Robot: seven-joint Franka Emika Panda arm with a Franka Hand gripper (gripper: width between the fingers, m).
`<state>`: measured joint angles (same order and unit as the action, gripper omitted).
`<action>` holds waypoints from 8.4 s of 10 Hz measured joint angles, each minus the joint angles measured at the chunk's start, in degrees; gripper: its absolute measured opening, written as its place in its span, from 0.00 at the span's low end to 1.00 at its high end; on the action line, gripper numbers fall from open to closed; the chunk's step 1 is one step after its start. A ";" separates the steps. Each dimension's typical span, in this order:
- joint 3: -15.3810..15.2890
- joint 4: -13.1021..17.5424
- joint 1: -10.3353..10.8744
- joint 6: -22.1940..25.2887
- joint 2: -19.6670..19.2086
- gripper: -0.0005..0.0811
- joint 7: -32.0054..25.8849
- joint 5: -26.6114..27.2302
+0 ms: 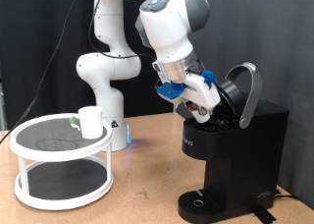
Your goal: Make a cup of coffee with the keurig machine
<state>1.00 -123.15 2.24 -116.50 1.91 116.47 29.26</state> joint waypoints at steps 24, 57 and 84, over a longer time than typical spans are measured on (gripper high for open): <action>0.19 -4.71 -2.10 1.31 4.88 1.00 -4.53 4.47; -7.70 12.43 1.15 1.32 6.18 1.00 6.98 21.23; -13.84 15.64 1.44 0.75 -0.72 0.01 16.23 9.81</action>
<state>-12.84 -107.51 3.68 -115.75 1.19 132.70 39.08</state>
